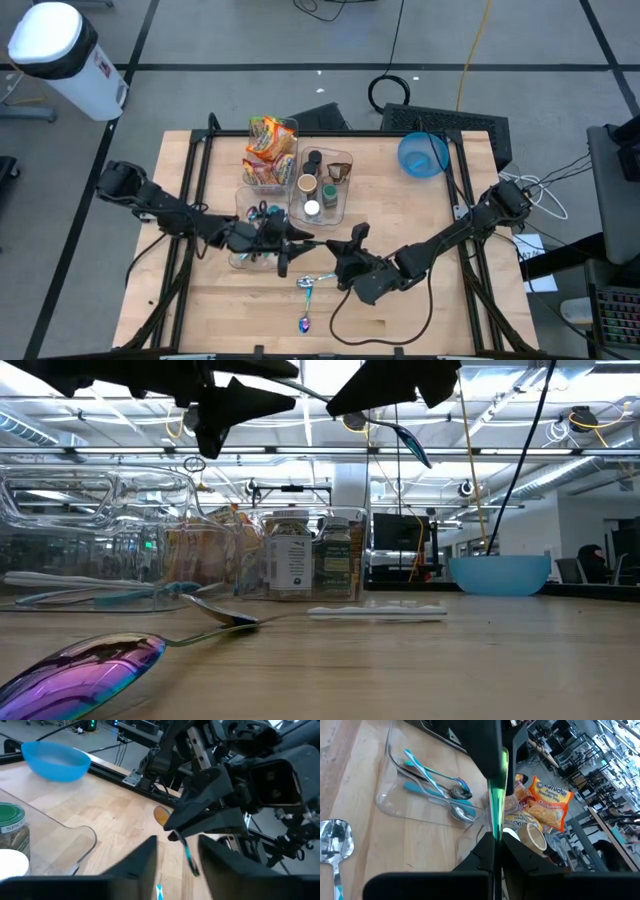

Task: Pick & Place Food Item
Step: Put the top purple spoon into the bottom transparent bin

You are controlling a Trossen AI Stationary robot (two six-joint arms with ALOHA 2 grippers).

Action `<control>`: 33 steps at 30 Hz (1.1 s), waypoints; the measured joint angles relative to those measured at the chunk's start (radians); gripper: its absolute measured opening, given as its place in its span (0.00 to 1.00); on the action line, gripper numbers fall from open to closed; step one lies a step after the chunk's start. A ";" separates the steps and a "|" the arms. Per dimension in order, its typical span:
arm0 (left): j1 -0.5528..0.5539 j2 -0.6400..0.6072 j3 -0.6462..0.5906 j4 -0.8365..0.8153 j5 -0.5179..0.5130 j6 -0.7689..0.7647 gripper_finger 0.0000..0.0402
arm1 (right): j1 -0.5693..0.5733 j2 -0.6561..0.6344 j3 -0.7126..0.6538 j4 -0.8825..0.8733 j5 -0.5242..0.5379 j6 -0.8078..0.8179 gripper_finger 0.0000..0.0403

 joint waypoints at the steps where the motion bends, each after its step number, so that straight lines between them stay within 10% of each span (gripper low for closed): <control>1: 0.001 0.000 0.000 0.000 0.000 -0.003 0.32 | 0.000 0.000 0.000 0.000 0.000 0.000 0.01; 6: 0.006 0.000 0.000 0.000 0.006 0.004 0.04 | 0.000 0.000 0.000 -0.002 -0.005 0.001 0.01; 14: -0.031 -0.077 0.000 -0.118 -0.030 0.151 0.02 | 0.021 -0.016 0.000 -0.001 -0.105 0.170 0.20; 29: -0.579 -0.397 0.000 -0.573 -1.037 0.171 0.01 | 0.127 -0.106 0.002 -0.014 -0.161 0.210 0.38; 33: -0.673 -0.395 0.000 -0.587 -1.143 0.197 0.01 | 0.123 -0.106 0.001 -0.016 -0.161 0.210 0.37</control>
